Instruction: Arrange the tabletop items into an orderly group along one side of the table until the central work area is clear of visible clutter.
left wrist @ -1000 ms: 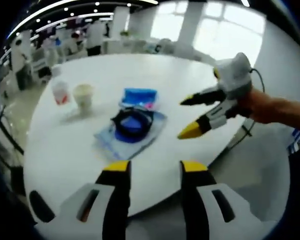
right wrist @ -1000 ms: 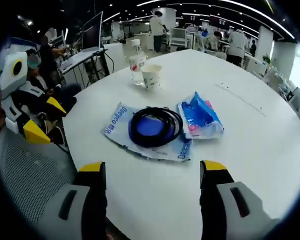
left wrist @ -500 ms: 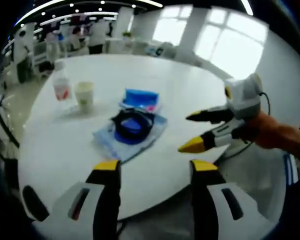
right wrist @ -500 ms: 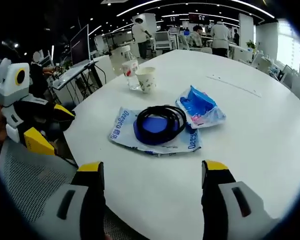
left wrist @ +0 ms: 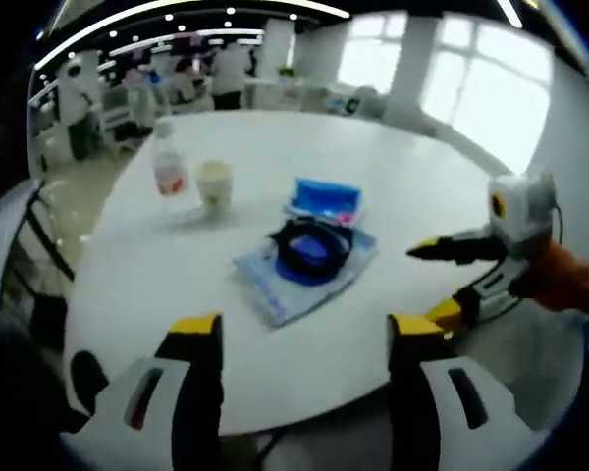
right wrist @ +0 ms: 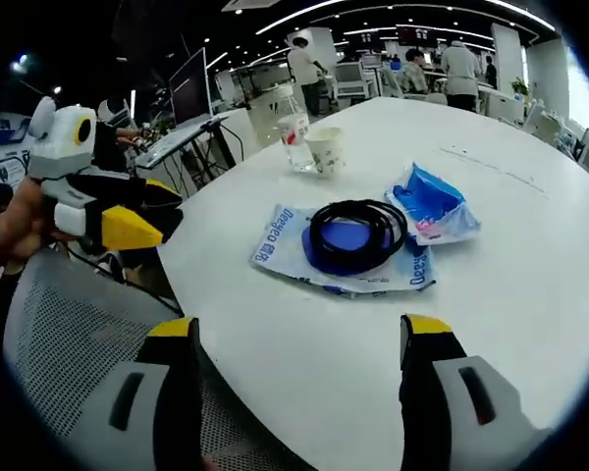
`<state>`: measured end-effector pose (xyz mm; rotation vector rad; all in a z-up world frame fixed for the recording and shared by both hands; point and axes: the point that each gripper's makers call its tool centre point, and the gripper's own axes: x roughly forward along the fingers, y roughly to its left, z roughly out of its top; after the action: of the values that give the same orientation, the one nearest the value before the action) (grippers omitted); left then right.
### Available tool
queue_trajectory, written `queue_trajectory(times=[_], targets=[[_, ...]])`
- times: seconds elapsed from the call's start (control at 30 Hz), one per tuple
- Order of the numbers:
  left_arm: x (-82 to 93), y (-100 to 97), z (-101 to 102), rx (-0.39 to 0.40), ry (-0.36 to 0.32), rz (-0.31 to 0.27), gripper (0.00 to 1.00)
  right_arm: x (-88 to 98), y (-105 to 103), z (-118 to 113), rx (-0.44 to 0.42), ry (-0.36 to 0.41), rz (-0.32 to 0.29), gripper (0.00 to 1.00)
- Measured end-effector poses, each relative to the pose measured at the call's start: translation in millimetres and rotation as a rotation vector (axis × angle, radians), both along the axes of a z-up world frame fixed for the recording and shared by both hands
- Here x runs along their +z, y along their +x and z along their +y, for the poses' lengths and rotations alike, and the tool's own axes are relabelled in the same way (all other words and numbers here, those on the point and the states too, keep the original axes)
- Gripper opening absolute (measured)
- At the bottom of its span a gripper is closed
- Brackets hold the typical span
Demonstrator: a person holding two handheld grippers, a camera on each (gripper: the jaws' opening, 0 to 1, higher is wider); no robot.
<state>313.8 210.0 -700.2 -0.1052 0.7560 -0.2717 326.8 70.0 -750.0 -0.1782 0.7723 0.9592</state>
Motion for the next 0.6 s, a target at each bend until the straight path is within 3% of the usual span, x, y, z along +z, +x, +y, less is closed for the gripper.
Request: queue_trajectory(times=[0.1,0.23,0.37,0.43,0.53,0.6], targets=[[8.3,3.3,9.6,0.053,0.019,-0.045,0.58,0.4,-10.9,5.8,0.067,-0.003,-0.021,0.84],[13.4,3.9,10.7,0.049,0.074,-0.076,0.58,4.2,-17.9,6.8,0.056,0.006,-0.022,0.84],[3.7,0.6,15.3,0.027,0.160,-0.037,0.59,9.5,-23.6,-1.6,0.050,-0.005,-0.042,0.84],[2.2,1.0,9.7,0.014,0.112,-0.032,0.59,5.4,-21.8,-11.2,0.021,-0.032,-0.044,0.85],[3.8,0.3,10.8,0.017,0.098,-0.036,0.59,1.0,-20.3,-20.0,-0.057,-0.007,-0.005,0.85],[6.9,0.6,9.8,0.017,0.073,-0.052,0.58,-0.7,-18.3,-27.3,-0.081,-0.017,-0.016,0.85]])
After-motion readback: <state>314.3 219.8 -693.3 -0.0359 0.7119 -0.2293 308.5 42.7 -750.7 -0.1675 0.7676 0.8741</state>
